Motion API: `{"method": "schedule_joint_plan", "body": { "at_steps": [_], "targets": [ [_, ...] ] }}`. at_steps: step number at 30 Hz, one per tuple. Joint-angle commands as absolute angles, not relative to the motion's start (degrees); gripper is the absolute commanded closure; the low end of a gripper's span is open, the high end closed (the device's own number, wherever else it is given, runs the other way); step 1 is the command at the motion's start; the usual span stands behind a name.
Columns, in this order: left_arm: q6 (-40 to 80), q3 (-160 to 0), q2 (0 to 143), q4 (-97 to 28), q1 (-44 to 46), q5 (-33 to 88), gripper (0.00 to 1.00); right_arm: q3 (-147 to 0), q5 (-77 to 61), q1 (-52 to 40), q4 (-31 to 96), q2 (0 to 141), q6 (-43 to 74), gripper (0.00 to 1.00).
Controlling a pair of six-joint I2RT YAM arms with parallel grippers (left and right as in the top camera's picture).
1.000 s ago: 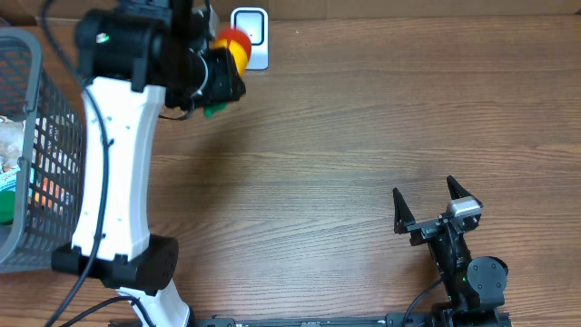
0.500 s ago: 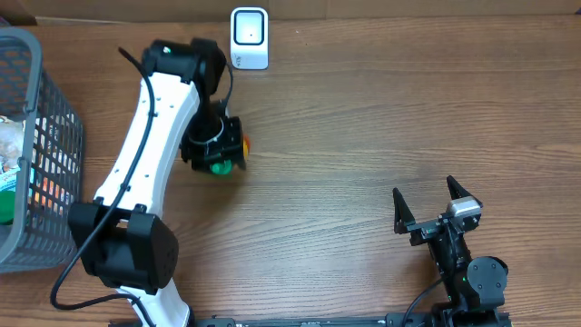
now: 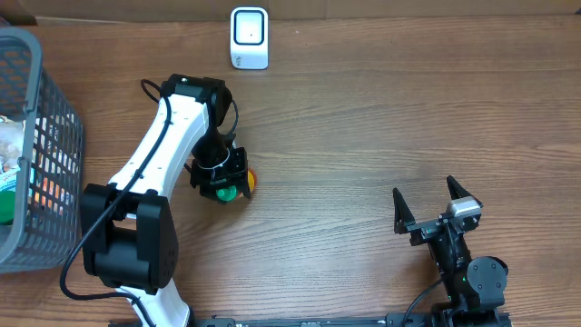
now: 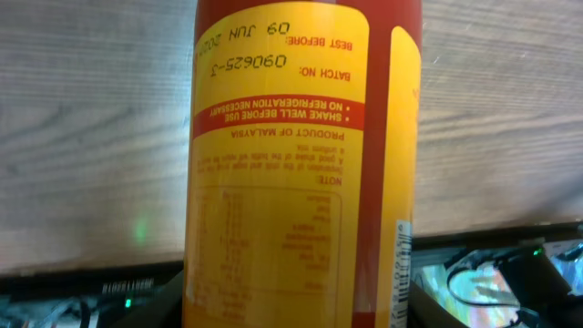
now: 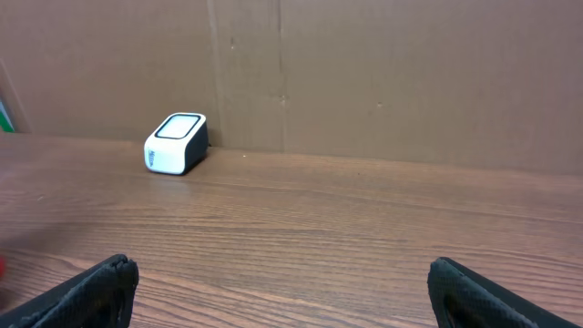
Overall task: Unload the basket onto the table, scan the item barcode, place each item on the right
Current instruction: 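Set the sauce bottle upright on the table and open the left gripper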
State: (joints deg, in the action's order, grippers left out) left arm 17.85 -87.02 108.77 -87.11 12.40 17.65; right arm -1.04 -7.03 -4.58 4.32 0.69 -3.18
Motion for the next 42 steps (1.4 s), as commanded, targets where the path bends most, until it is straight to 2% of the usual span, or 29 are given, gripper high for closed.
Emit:
{"method": "schedule_joint_plan", "body": {
  "at_steps": [1, 9, 12, 14, 17, 28, 29, 31, 34, 36, 42],
  "targets": [
    [17.0, -86.8, 108.0, -86.5, 12.6, 19.1, 0.82, -0.5, -6.5, -4.4, 4.1, 0.2, -3.0, 0.00],
    [16.7, -86.6, 108.0, -91.0, 12.9, 18.9, 0.83, -0.5, -6.5, -4.4, 4.1, 0.2, -3.0, 0.00],
    [16.7, -86.6, 108.0, -91.1, 12.9, 18.9, 0.80, -0.5, -6.5, -4.4, 4.1, 0.2, -3.0, 0.00],
    [16.7, -86.6, 108.0, -91.0, 12.9, 18.9, 0.72, -0.5, -6.5, -4.4, 4.1, 0.2, -3.0, 0.00],
    [16.7, -86.2, 108.0, -91.0, 13.3, 18.9, 0.66, -0.5, -6.5, -4.4, 4.1, 0.2, -3.0, 0.00],
    [16.7, -79.5, 108.0, -88.6, 13.7, 18.9, 0.65, -0.5, -6.5, -4.4, 4.1, 0.2, -3.0, 0.00],
    [16.7, -79.5, 108.0, -88.6, 13.7, 18.9, 0.63, -0.5, -6.5, -4.4, 4.1, 0.2, -3.0, 0.00],
    [16.7, -79.5, 108.0, -88.6, 13.8, 19.0, 0.50, -0.5, -6.5, -4.4, 4.1, 0.2, -3.0, 0.00],
    [16.7, -79.6, 108.0, -88.5, 13.7, 19.0, 0.16, -0.5, -6.5, -4.4, 4.1, 0.2, -3.0, 0.00],
    [16.7, -79.7, 108.0, -88.2, 13.7, 19.2, 0.02, -0.5, -6.5, -4.4, 4.1, 0.2, -3.0, 0.00],
    [16.7, -82.7, 108.0, -86.7, 13.7, 20.6, 0.00, -0.5, -6.5, -4.4, 4.1, 0.2, -3.0, 0.00]
  ]
}}
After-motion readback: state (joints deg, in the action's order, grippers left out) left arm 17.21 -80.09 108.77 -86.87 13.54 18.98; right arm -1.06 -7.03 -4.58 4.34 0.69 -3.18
